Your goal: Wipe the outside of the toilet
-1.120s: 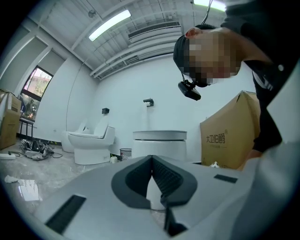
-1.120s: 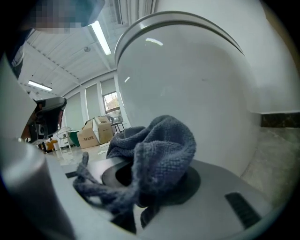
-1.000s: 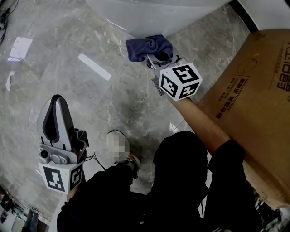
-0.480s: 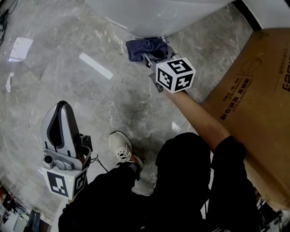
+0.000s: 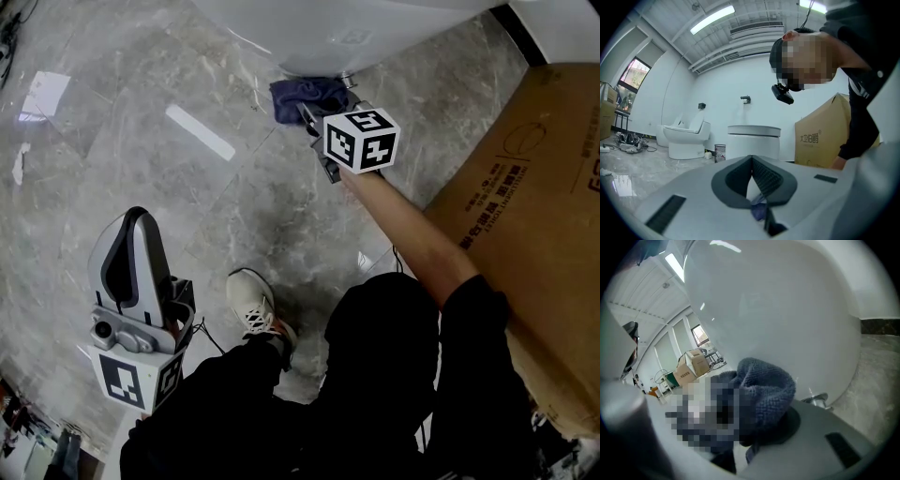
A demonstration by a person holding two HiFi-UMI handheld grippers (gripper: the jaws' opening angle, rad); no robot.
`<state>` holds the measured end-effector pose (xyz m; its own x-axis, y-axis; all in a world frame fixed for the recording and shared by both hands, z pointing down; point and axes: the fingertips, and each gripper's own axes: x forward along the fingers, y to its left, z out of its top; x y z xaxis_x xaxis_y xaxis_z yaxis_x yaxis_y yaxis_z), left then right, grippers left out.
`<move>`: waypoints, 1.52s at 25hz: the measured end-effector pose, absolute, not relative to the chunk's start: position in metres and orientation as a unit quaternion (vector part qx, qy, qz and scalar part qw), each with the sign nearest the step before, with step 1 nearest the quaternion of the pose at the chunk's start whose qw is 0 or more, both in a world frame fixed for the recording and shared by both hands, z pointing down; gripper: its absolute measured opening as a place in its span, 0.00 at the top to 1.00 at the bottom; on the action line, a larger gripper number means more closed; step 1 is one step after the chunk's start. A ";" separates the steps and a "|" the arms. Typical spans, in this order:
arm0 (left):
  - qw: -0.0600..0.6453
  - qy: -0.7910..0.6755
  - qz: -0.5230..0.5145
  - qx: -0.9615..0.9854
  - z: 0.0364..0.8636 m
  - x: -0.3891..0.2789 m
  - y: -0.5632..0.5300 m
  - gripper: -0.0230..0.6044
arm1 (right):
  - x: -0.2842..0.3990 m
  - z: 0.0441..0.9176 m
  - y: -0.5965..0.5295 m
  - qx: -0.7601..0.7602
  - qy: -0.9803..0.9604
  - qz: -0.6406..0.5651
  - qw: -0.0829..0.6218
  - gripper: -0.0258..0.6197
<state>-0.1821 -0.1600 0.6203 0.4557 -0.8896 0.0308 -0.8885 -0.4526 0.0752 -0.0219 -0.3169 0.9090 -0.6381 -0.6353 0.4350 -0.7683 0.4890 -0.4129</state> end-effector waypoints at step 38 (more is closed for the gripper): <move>0.022 -0.510 -0.029 0.860 0.601 -0.152 -0.156 0.95 | 0.035 0.655 -0.245 0.368 -0.922 0.115 0.045 0.81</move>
